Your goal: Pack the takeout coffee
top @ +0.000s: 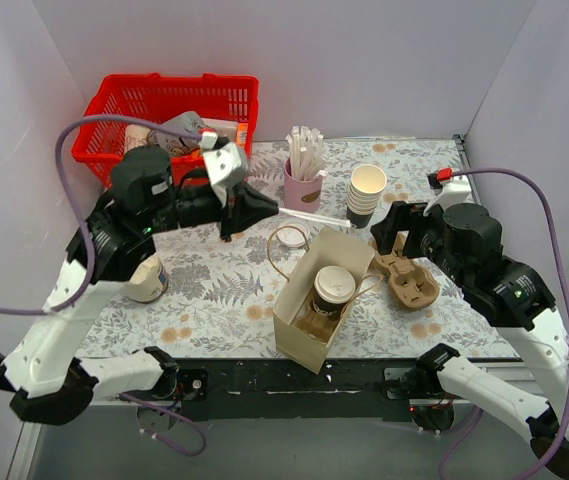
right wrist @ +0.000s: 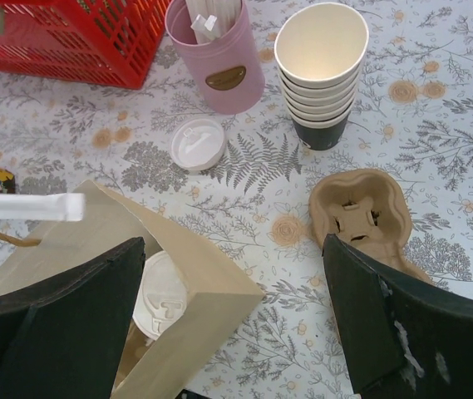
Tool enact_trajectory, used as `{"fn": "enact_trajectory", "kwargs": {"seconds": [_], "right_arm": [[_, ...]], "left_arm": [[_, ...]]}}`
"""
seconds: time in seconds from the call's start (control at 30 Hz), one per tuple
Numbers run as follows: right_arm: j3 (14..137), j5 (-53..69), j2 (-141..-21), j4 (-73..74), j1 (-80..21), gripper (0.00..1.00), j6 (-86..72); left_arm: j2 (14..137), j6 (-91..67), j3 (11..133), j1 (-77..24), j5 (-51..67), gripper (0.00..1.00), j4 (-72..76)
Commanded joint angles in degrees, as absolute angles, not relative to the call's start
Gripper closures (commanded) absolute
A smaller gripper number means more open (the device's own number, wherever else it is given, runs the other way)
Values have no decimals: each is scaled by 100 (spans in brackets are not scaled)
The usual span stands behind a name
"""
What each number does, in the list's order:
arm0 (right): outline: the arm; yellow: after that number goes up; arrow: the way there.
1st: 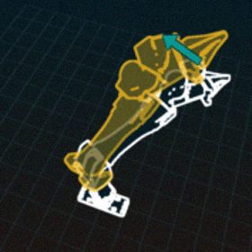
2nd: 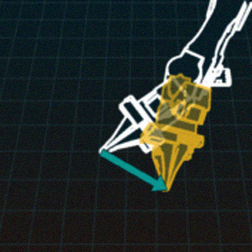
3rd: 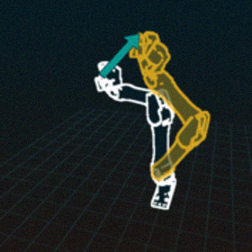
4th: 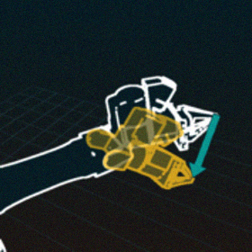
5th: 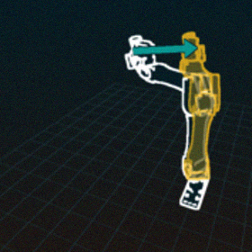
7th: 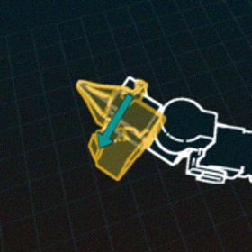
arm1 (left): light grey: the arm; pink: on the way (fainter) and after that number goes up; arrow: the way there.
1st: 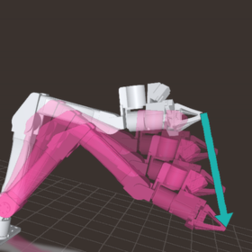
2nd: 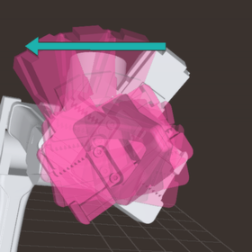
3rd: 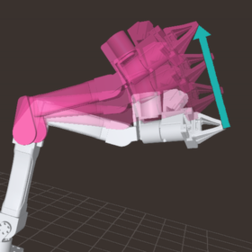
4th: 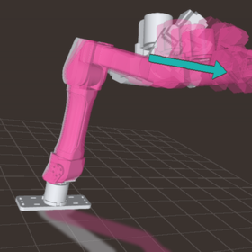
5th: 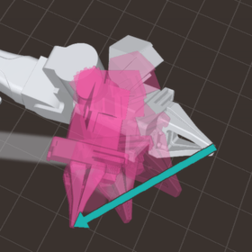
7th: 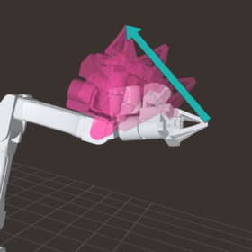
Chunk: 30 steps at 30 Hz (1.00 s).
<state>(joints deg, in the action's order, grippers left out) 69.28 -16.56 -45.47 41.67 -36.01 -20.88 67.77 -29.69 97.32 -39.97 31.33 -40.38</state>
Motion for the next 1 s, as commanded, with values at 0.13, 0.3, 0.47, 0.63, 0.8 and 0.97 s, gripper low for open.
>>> {"fn": "enact_trajectory", "kwargs": {"seconds": [0.13, 0.3, 0.47, 0.63, 0.8, 0.97], "right_arm": [[6715, -1740, -4465, 3903, -3577, 4, -1995], [6680, -1731, -4421, 3885, -3577, 4, -1995], [6671, -1784, -4465, 3885, -3577, 4, -1960], [6697, -1740, -4579, 3885, -3577, 4, -1890], [6662, -1547, -4676, 3858, -3577, 4, -1828], [6644, -1477, -4755, 3858, -3577, 4, -1784]], "left_arm": [[6301, -2259, 9378, -4008, 3252, 100, -4455], [6434, -2023, 9132, -4034, 3515, 100, -4728], [6170, -1583, 8869, -4061, 3919, 100, -4878], [6257, -1293, 8789, -4087, 3963, 100, -5193], [6284, -923, 8763, -4227, 4596, 99, -5186], [6617, -485, 9183, -4822, 4292, 100, -5308]]}}
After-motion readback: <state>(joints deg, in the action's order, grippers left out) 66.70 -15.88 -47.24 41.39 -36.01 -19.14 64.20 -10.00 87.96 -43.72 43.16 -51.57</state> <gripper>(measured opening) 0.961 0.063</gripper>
